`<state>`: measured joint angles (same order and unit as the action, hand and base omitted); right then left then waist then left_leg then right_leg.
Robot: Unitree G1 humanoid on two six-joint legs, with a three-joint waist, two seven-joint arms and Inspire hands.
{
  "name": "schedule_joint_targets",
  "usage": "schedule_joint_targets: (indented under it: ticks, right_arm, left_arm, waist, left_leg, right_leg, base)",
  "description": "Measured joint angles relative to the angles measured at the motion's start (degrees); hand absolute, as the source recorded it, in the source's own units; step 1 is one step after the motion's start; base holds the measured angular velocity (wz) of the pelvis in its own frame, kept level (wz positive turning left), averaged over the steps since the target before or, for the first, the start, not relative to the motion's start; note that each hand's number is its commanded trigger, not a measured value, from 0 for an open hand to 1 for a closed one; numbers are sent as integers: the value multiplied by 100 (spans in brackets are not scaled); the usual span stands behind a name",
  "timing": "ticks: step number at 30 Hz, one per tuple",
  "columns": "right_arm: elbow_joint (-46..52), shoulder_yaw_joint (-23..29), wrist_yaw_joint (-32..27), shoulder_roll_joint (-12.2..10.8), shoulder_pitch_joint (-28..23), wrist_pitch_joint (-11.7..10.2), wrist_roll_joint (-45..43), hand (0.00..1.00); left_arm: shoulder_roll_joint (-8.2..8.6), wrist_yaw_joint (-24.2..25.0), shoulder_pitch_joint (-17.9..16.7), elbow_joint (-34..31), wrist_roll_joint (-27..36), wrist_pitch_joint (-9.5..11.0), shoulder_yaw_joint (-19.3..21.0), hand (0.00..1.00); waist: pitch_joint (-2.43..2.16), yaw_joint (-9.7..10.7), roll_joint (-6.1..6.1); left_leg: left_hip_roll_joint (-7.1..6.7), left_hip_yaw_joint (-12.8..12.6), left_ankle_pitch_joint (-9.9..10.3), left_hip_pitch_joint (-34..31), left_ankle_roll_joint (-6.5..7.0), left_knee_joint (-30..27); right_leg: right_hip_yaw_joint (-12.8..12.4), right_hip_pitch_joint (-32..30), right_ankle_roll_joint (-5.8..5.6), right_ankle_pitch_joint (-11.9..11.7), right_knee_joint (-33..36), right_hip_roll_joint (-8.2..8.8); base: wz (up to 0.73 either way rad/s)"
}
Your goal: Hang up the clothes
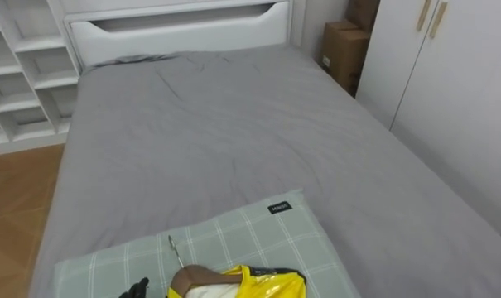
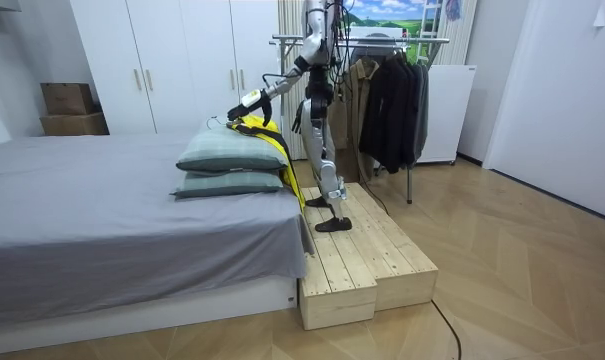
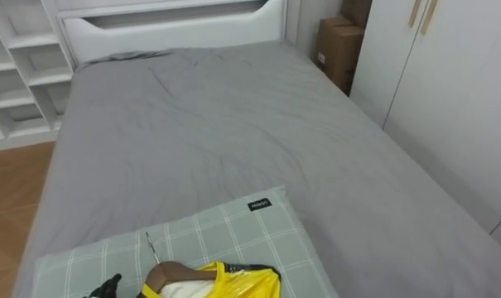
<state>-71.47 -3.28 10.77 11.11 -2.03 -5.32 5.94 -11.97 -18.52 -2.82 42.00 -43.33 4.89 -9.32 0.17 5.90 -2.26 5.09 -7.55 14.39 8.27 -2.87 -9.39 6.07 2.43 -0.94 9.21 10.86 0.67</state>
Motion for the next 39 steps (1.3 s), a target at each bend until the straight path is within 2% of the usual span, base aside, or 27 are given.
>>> schedule_joint_targets:
  ticks: [4, 11, 17, 22, 28, 33, 39]
  right_arm:
    - [-108, -52, 18, 7, 150, 44, -6, 0]
    - [-273, -419, 3, 49, 472, 46, 21, 0]
    - [-408, -574, -12, 18, 688, 67, 11, 0]
    - [-417, -575, -12, 19, 707, 118, 10, 0]
    - [-406, -690, -21, 20, 798, 110, -255, 0]
    - [-389, -733, 0, 4, 827, 108, -407, 0]
    - [-406, -734, 19, -12, 815, 108, -396, 0]
  left_arm:
    - [-33, -3, 291, 86, 14, 13, 3, 0]
    - [-69, -12, 953, 886, 335, 16, 1, 0]
    - [-69, -58, 1288, 978, 655, 48, 8, 0]
    - [-48, -90, 1300, 980, 668, 48, 4, 0]
    - [5, -111, 1188, 972, 767, 50, -228, 0]
    - [47, -120, 1126, 1050, 765, 58, -292, 0]
    - [127, -129, 1069, 1337, 766, 66, -284, 0]
  waist:
    - [1, -18, 4]
    - [15, -8, 42]
    - [21, -5, 46]
    - [27, -10, 51]
    - [35, -11, 63]
    - [75, -17, 127]
    - [67, -34, 161]
  left_leg:
    - [-1, -19, -17, -179, 27, -2]
    - [-3, -28, -68, -519, 64, -25]
    - [-3, -16, -107, -766, 64, -41]
    - [-1, -12, -109, -757, 62, -21]
    - [-7, -3, -110, -750, 62, -10]
    - [-7, -7, -111, -723, 63, -3]
    - [-8, -8, -111, -706, 64, -6]
  right_leg:
    - [-19, -185, 2, -66, -4, 0]
    - [-28, -520, 21, -164, -10, -2]
    - [-15, -751, 33, -220, -25, 1]
    - [-14, -757, 33, -220, -25, -1]
    - [3, -752, 32, -220, -23, 9]
    - [-3, -751, 31, -219, -24, 4]
    - [-1, -730, 31, -219, -21, 5]
  base:
    - [-4]
    - [-1]
    - [0]
    - [0]
    - [1]
    - [0]
    - [0]
